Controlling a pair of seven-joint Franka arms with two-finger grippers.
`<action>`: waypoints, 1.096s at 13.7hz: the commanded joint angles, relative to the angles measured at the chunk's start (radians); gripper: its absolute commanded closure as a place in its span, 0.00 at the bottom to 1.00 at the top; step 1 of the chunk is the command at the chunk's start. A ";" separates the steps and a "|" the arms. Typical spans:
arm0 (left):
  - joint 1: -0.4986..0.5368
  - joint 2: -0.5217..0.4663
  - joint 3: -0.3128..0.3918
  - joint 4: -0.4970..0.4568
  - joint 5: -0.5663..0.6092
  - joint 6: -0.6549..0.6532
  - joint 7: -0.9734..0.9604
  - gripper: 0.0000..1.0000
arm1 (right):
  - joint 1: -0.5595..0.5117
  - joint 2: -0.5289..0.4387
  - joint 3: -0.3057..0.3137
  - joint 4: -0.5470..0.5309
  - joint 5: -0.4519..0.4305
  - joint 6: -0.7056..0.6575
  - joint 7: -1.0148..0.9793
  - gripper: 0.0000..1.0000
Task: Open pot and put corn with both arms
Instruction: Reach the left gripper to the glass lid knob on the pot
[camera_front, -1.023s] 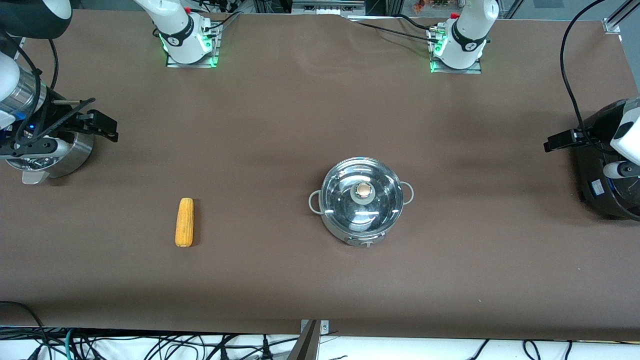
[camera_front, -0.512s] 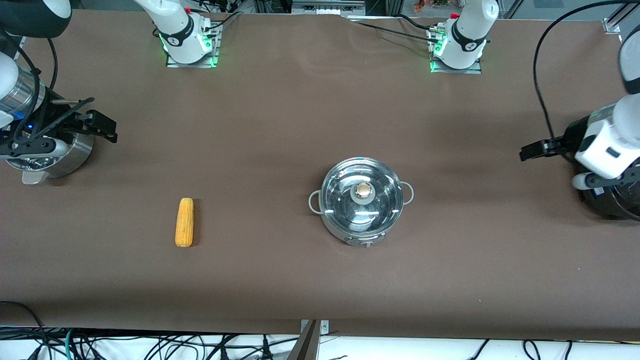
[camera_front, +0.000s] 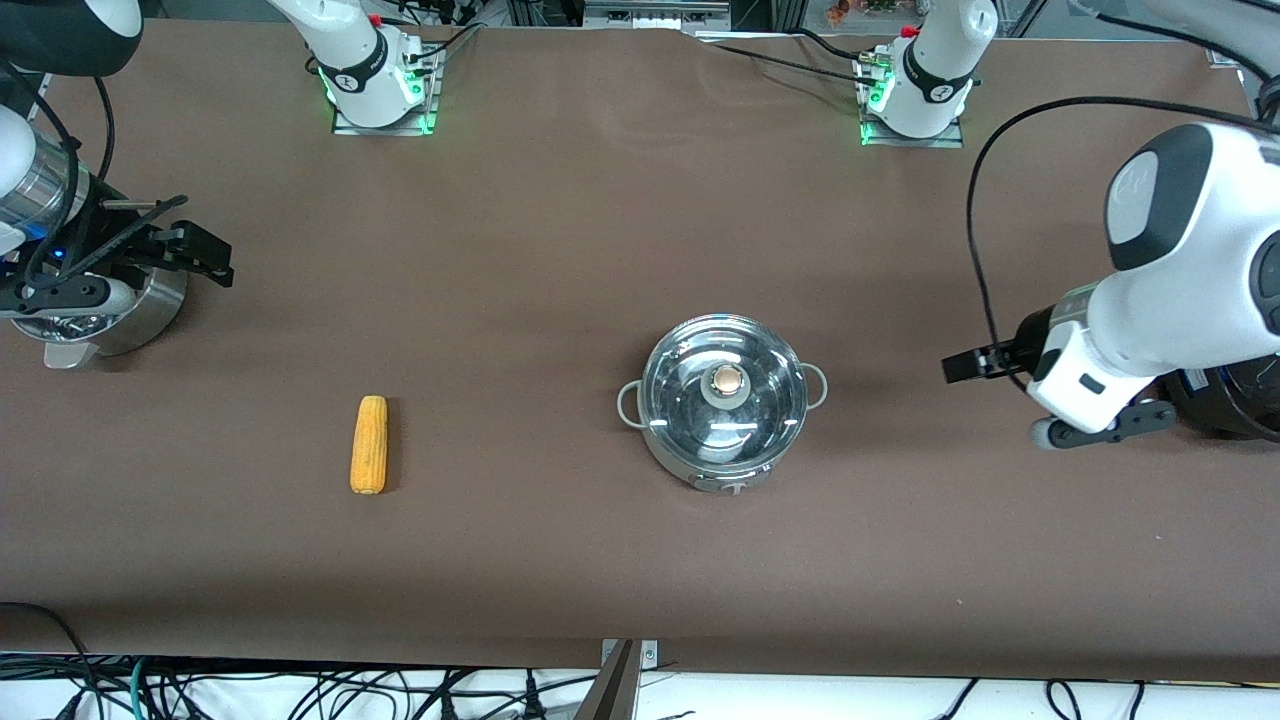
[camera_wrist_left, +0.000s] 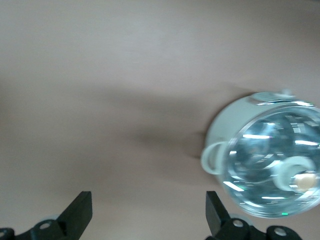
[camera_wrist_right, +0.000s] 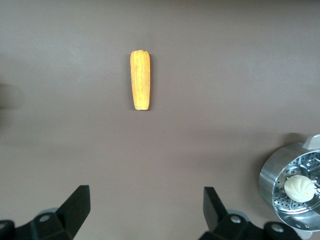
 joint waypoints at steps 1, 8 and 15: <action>-0.046 0.052 0.005 0.054 -0.044 0.063 -0.098 0.00 | -0.001 0.010 0.001 0.021 -0.011 0.004 -0.012 0.00; -0.214 0.156 0.012 0.051 -0.039 0.210 -0.247 0.00 | -0.038 0.029 -0.008 0.019 -0.009 0.030 -0.014 0.00; -0.325 0.233 0.016 0.051 -0.032 0.319 -0.293 0.00 | -0.041 0.099 -0.008 0.019 -0.001 0.077 -0.014 0.00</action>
